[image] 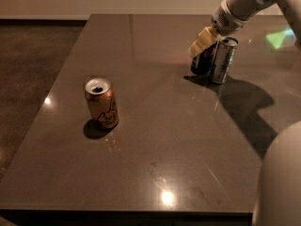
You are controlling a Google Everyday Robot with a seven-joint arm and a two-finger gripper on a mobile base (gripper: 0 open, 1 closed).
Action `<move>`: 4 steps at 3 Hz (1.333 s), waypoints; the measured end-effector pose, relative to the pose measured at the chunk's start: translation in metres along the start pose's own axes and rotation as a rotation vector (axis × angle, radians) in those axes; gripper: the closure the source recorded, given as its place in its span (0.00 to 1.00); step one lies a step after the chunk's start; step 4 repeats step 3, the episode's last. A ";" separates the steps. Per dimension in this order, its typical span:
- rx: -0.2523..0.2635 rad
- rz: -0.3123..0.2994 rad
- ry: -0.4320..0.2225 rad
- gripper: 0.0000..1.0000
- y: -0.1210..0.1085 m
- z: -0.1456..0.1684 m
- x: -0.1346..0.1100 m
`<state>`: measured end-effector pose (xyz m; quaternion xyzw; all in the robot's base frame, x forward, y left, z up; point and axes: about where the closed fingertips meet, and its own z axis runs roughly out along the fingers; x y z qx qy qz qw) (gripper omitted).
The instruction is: Move pepsi can near redbull can
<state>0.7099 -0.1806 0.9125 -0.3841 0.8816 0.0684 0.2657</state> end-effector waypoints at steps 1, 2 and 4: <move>0.004 -0.010 -0.008 0.00 -0.001 -0.006 -0.003; -0.032 -0.034 -0.018 0.00 0.005 -0.009 -0.006; -0.035 -0.036 -0.018 0.00 0.006 -0.009 -0.006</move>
Offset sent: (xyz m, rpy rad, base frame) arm -0.0110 0.0061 0.0237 0.0398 0.0014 0.0964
